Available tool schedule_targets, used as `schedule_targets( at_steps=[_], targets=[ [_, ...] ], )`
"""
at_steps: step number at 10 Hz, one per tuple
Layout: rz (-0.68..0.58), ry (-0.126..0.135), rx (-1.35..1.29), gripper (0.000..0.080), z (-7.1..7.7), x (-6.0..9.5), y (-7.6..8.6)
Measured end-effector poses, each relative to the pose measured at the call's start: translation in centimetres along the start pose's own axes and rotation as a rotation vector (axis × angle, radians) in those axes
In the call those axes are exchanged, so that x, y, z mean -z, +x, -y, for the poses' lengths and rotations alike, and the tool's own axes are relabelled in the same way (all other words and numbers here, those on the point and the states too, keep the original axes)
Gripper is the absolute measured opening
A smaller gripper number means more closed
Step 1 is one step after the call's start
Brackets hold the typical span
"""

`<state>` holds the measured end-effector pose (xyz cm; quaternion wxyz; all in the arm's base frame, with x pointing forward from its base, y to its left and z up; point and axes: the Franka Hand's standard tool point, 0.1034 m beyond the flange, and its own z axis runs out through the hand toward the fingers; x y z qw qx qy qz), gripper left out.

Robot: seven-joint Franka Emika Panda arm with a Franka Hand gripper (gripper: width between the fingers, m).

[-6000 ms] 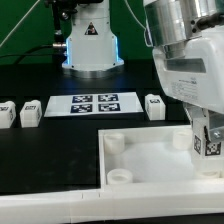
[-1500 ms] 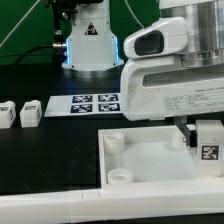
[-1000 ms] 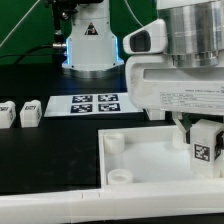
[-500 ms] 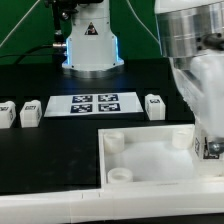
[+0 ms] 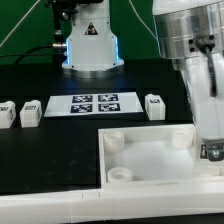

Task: Assemble one leg

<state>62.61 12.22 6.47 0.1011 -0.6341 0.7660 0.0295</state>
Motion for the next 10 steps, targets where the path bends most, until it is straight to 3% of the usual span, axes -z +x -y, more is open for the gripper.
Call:
schedule_targets(
  at_steps=[1,2,4,8,10],
  targets=[
    [0.000,0.002,0.034,0.0639,0.02,-0.01,0.01],
    [-0.003,0.013,0.229,0.0639,0.08,-0.06,0.22],
    [-0.004,0.005,0.529,0.0648,-0.16,-0.30,0.15],
    [-0.014,0.001,0.867,0.0649,-0.05,-0.25,0.41],
    [-0.031,-0.034,1.253,0.0649,0.36,0.08,0.71]
  ],
)
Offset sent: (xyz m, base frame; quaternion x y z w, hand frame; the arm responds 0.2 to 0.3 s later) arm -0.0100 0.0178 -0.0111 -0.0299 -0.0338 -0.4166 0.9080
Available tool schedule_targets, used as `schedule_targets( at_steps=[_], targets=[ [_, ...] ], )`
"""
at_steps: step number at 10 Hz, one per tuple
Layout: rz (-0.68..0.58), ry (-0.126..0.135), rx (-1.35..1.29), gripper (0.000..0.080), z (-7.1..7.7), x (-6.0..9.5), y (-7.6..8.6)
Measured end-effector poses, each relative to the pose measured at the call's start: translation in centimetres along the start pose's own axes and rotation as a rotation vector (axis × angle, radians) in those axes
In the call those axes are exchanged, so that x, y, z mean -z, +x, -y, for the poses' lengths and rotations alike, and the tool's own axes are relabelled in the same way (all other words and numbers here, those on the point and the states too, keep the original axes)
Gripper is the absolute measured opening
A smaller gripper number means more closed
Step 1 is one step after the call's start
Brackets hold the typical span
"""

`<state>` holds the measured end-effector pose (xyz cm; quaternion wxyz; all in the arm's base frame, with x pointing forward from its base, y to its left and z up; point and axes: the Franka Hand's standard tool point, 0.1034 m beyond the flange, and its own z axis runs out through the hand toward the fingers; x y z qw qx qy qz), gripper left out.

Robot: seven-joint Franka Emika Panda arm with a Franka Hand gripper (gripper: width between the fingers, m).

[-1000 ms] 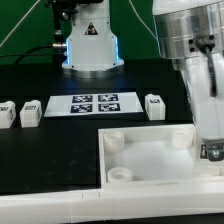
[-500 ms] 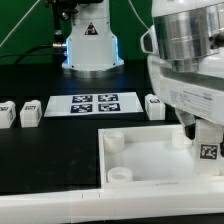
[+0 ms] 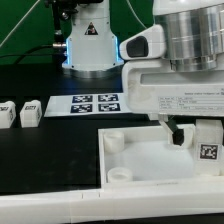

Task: Assemble one leg

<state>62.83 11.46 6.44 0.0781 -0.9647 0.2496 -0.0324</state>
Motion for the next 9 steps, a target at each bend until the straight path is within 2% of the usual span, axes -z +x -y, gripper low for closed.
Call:
schedule_targets(
  at_steps=[1,3,5,6,7,9],
  targets=[
    [0.023,-0.012,0.155,0.0649,-0.22,-0.04,0.37],
    [0.013,-0.010,0.145,0.0649,-0.23,-0.10,0.52],
    [0.013,-0.010,0.080,0.0388,-0.26,-0.10,0.54],
    [0.013,-0.009,0.010,0.0388,-0.23,-0.11,0.51],
    [0.012,-0.010,-0.112,0.0294,-0.26,-0.10,0.54],
    [0.011,-0.011,-0.321,0.0294,-0.28,-0.09,0.55]
  ],
)
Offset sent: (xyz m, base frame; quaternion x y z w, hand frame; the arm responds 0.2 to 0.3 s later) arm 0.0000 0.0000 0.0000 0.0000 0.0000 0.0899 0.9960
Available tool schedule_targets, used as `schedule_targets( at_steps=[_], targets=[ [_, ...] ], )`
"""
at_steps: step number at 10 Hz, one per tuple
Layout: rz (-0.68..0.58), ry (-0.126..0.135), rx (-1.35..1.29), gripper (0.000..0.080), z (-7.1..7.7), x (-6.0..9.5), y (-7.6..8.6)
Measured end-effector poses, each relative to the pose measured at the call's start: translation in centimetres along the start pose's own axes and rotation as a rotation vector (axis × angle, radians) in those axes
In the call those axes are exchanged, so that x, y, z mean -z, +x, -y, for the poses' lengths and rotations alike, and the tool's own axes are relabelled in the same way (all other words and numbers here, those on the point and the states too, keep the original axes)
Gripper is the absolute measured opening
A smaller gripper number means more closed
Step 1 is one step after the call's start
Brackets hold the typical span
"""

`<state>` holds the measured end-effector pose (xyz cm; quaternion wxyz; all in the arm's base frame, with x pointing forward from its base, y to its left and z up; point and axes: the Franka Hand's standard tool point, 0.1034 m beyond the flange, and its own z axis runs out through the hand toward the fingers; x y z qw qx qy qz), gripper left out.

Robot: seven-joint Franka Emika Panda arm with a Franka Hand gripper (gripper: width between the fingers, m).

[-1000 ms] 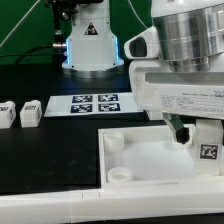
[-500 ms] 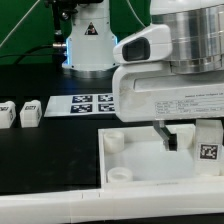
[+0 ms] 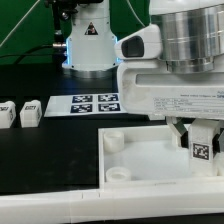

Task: Assemble one leg

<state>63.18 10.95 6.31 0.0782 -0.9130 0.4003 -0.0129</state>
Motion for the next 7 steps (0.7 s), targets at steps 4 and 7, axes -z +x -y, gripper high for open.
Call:
schedule_targets(
  at_steps=[4,7],
  targets=[
    [-0.013,-0.007,-0.536,0.0294,0.08,-0.07,-0.25],
    [-0.003,0.002,-0.855,0.0294,0.06,-0.07,-0.32]
  ],
)
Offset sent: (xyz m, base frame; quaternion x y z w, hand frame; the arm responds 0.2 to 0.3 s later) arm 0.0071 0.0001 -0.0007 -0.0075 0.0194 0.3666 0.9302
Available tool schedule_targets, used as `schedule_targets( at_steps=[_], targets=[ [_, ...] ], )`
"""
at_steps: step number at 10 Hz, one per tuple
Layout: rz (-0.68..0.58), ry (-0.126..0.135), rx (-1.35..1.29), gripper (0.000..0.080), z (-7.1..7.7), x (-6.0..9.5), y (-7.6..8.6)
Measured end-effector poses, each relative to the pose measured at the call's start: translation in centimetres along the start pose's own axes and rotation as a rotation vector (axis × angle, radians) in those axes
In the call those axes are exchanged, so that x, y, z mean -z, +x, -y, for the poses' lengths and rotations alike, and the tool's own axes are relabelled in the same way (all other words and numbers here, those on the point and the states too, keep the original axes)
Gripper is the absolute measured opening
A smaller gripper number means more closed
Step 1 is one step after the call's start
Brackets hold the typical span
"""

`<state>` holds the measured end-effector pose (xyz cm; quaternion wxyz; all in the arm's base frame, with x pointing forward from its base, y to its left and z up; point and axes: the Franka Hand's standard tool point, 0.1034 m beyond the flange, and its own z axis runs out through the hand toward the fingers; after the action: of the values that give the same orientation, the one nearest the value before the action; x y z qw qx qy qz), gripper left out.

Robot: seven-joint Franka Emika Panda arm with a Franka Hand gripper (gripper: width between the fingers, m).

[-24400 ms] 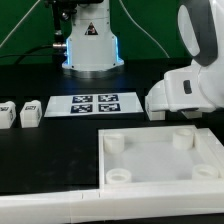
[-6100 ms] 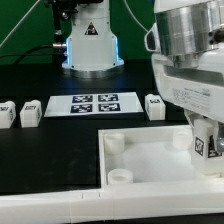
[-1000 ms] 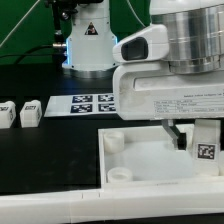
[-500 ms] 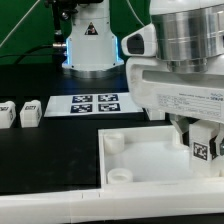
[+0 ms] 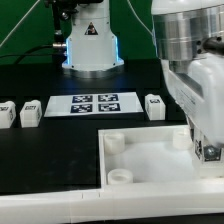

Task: Assemble one leg

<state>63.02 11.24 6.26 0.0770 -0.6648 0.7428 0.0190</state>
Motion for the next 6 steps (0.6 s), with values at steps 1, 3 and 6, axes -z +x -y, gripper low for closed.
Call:
schedule_targets(
  at_steps=[1,3,6],
  targets=[
    [0.001,0.001,-0.064,0.0294,-0.02,-0.01,-0.05],
    [-0.002,0.004,-0.211,0.0294,-0.03,0.06,0.02],
    [-0.003,0.003,-0.187,0.0580,-0.10,-0.04,0.01]
  ],
)
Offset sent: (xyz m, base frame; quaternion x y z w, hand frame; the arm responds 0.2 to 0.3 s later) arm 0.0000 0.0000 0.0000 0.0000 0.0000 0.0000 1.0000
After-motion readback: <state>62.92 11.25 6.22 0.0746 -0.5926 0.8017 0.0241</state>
